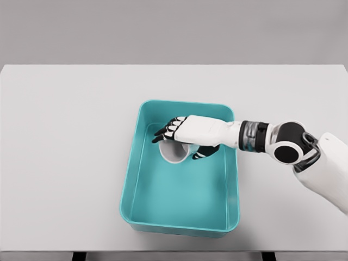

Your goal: Put the paper cup into the basket with your right arm

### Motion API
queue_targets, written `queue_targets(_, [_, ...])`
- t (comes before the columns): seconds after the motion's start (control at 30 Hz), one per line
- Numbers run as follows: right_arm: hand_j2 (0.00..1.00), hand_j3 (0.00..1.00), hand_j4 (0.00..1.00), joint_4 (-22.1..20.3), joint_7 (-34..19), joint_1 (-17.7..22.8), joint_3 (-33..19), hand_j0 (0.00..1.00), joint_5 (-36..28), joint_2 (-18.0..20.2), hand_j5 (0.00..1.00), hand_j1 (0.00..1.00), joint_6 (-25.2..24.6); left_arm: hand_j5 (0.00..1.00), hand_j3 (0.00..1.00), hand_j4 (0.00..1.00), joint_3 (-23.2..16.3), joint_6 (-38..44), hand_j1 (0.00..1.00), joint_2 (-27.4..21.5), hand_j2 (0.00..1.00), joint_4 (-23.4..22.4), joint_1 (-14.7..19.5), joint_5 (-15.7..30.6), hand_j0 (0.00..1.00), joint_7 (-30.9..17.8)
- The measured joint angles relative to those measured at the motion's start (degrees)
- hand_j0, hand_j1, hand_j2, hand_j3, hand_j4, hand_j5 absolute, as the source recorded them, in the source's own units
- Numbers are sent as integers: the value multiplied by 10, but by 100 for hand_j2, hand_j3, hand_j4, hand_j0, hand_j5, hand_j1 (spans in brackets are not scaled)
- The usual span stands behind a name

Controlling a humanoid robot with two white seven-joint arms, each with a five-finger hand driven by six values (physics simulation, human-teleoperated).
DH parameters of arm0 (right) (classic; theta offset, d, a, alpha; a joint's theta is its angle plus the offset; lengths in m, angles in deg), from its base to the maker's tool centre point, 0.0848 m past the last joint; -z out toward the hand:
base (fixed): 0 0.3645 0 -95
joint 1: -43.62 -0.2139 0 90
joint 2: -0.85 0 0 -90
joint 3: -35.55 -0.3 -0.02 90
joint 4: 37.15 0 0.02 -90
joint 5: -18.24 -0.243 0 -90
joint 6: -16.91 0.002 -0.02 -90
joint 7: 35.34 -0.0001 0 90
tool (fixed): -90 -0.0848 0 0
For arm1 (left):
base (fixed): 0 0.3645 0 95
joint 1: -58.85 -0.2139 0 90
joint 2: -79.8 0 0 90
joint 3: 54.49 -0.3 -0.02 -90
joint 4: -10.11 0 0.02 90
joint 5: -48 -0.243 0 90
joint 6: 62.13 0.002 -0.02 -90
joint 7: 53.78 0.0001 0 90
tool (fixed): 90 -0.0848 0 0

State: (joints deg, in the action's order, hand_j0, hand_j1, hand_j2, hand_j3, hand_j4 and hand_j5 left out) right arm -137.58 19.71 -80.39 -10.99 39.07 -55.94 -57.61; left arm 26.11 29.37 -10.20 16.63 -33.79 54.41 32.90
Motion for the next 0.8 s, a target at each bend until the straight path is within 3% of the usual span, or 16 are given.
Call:
queue_targets(0.13, [100,100,100,0,-1,3,-35,100,-30,0,100,100,39,100,100,100,0,0,100,0,100,0,0,0,100,0])
queue_targets(0.27, [100,100,100,0,-1,16,-94,100,-105,5,100,100,82,100,100,100,0,0,100,0,100,0,0,0,100,0])
queue_targets(0.4, [100,100,100,2,-1,89,-225,100,-256,23,100,100,134,100,100,100,0,0,100,0,100,0,0,0,100,0])
queue_targets(0.53, [100,100,100,4,-1,166,-364,100,-382,54,100,100,153,100,100,100,0,0,100,0,100,0,0,0,100,0])
queue_targets(0.63, [100,100,100,8,-1,228,-421,100,-420,76,100,100,157,100,100,100,0,0,100,0,100,0,0,0,100,0])
queue_targets(0.73, [100,100,100,13,-1,271,-443,100,-422,93,100,100,166,100,100,100,0,0,100,0,100,0,0,0,100,0])
queue_targets(0.8, [100,100,100,19,-1,273,-449,100,-411,97,100,100,169,100,100,100,0,0,100,0,100,0,0,0,100,0])
